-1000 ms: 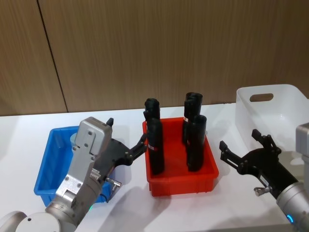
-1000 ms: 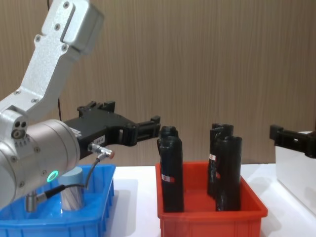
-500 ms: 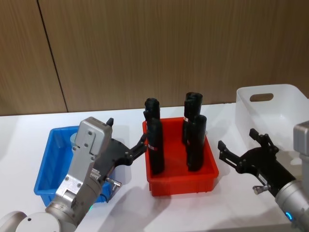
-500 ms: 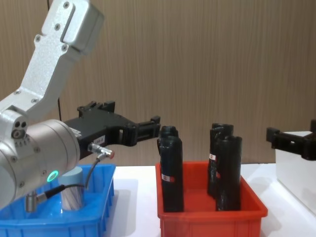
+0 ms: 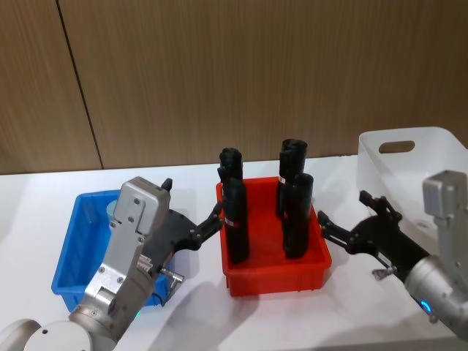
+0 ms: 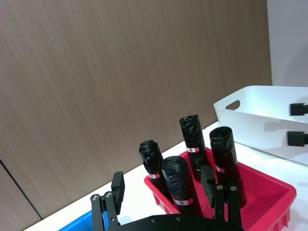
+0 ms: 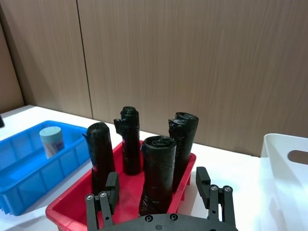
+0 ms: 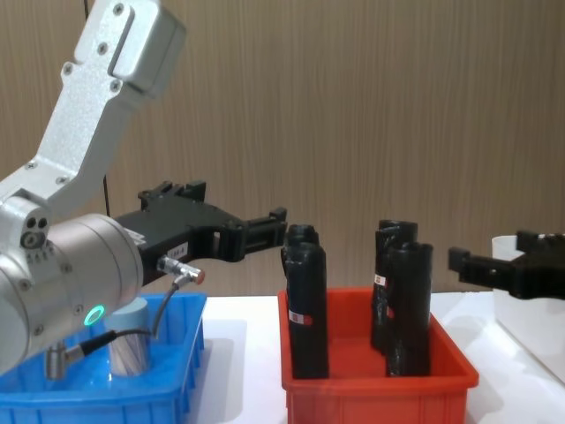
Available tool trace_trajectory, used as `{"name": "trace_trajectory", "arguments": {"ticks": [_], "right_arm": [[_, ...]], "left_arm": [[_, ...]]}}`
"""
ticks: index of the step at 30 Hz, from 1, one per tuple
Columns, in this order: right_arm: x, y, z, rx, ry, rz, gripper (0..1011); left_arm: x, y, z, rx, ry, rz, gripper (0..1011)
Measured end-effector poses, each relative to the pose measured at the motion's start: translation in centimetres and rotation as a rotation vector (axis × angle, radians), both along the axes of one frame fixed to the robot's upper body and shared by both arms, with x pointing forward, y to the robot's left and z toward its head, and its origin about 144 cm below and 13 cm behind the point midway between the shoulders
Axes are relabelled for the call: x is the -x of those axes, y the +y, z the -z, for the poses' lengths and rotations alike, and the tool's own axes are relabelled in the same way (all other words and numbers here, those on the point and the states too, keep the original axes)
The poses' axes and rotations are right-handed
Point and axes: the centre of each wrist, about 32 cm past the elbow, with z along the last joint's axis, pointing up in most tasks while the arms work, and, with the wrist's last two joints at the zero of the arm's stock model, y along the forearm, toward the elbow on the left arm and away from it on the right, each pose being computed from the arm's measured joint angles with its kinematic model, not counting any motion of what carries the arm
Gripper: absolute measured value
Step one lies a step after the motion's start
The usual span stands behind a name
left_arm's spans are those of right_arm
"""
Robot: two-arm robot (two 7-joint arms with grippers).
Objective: Pick the cotton swabs from the blue box and place them into the white box.
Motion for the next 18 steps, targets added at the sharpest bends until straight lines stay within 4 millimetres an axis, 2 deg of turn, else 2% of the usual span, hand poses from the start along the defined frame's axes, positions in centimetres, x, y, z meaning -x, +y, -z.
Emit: {"name": "trace_trajectory", "arguments": {"ticks": [18], "right_arm": [[-6.5,-0.8,1.3,-0.019,0.066,-0.09,1002]], "left_arm": [[0.0,0.0,0.0,0.0,0.0,0.0,1004]]}}
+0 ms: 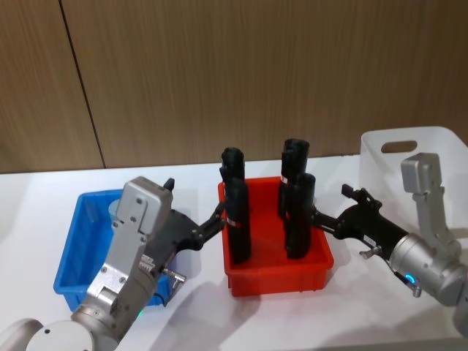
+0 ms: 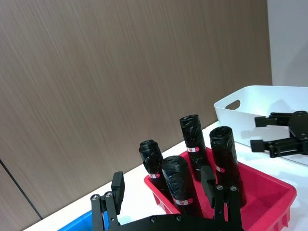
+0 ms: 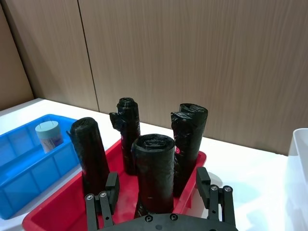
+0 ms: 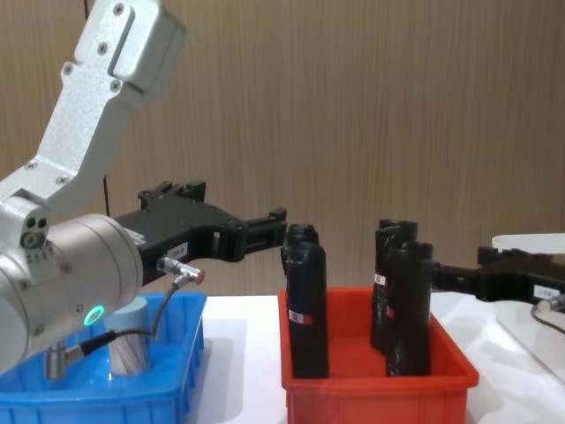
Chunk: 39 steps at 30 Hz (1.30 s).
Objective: Pick the cotton swabs from the blue box and place them into the white box.
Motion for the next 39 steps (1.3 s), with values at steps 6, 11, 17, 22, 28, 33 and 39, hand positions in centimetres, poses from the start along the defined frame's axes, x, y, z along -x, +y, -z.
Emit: {"name": "trace_trajectory", "arguments": {"ticks": [6,11,17,22,28,33,39], "right_arm": [[-1.5,0.0,0.2,-0.01,0.011,-0.019,1002],[-2.7,0.1,0.4,-0.017,0.018,-0.035,1002],[-3.6,0.2,0.5,-0.023,0.023,-0.045,1002],[-4.5,0.4,0.6,-0.029,0.023,-0.051,1002],[-5.2,0.5,0.6,-0.033,0.023,-0.055,1002],[-5.7,0.5,0.6,-0.034,0.021,-0.056,1002],[-6.2,0.5,0.6,-0.033,0.022,-0.061,1001]], "left_arm": [[0.0,0.0,0.0,0.0,0.0,0.0,1004],[0.0,0.0,0.0,0.0,0.0,0.0,1004],[0.0,0.0,0.0,0.0,0.0,0.0,1004],[0.0,0.0,0.0,0.0,0.0,0.0,1004],[0.0,0.0,0.0,0.0,0.0,0.0,1004],[0.0,0.0,0.0,0.0,0.0,0.0,1004],[0.0,0.0,0.0,0.0,0.0,0.0,1004]]}}
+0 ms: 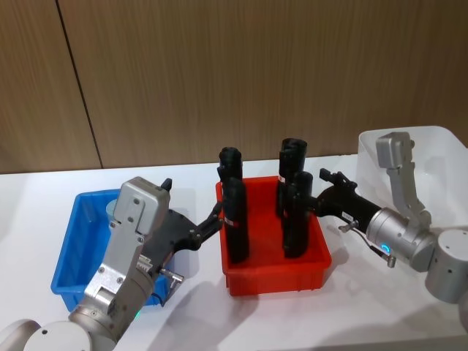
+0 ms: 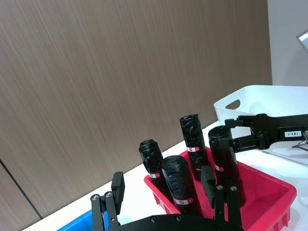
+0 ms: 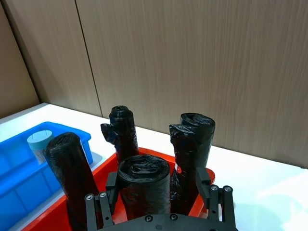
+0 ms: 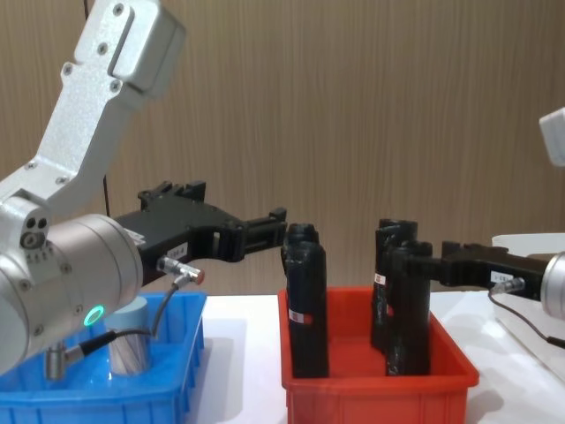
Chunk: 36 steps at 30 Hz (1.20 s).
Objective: Pick the cotton swabs from the blue box and place them into the white box.
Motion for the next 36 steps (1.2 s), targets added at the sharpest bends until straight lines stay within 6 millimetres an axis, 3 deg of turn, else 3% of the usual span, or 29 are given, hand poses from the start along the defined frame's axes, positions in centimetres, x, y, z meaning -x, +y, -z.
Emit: {"name": "trace_trajectory", "arguments": {"ticks": [20,36], "right_arm": [[-1.5,0.7,0.2,0.001,0.004,-0.099,993],[-2.2,1.2,0.4,0.003,0.003,-0.147,578]], "left_arm": [[0.0,0.0,0.0,0.0,0.0,0.0,1004],[0.0,0.0,0.0,0.0,0.0,0.0,1004]]}}
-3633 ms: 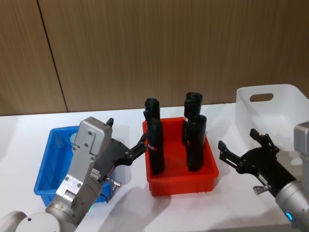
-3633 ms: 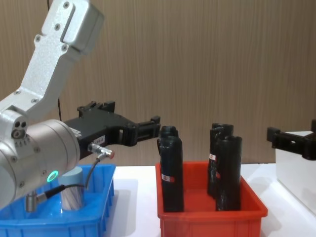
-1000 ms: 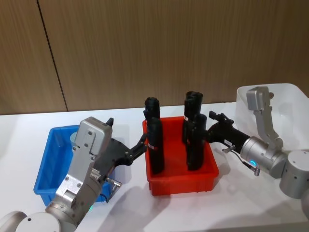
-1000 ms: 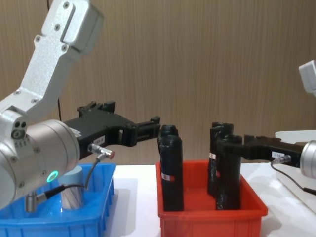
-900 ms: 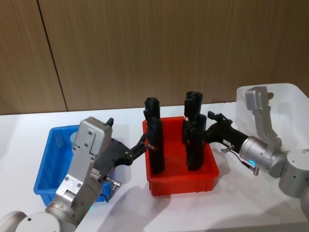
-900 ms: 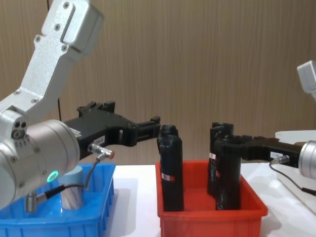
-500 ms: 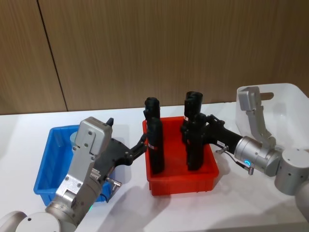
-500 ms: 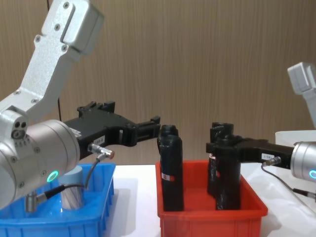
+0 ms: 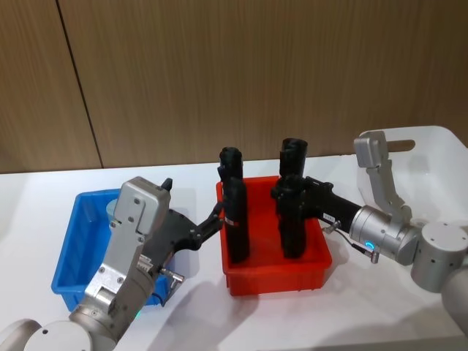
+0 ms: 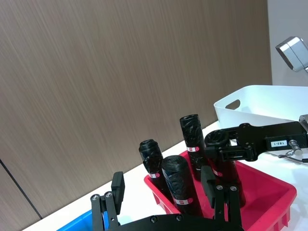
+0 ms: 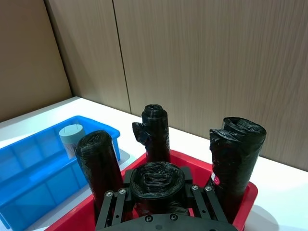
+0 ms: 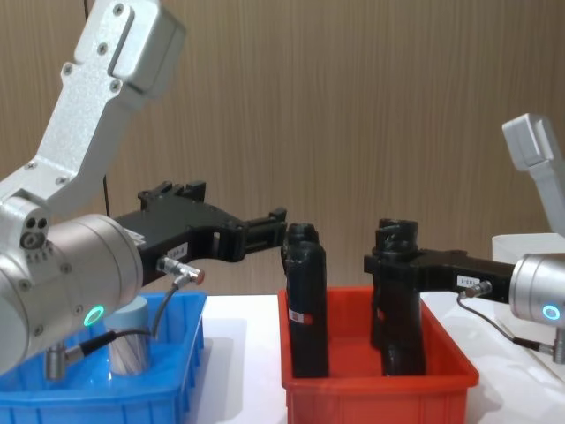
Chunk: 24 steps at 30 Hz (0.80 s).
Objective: Pick the cotton swabs from the blue box and place them into the white box.
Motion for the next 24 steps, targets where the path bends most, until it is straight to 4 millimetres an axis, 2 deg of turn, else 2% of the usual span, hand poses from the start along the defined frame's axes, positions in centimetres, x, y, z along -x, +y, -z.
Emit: {"name": "trace_trajectory", "arguments": {"ticks": [15,24], "right_arm": [[0.0,0.1,-0.7,-0.016,-0.027,0.008,476],[0.7,-0.1,-2.8,-0.027,-0.083,0.038,419]], "left_arm": [[0.0,0.0,0.0,0.0,0.0,0.0,1004],[0.0,0.0,0.0,0.0,0.0,0.0,1004]]}}
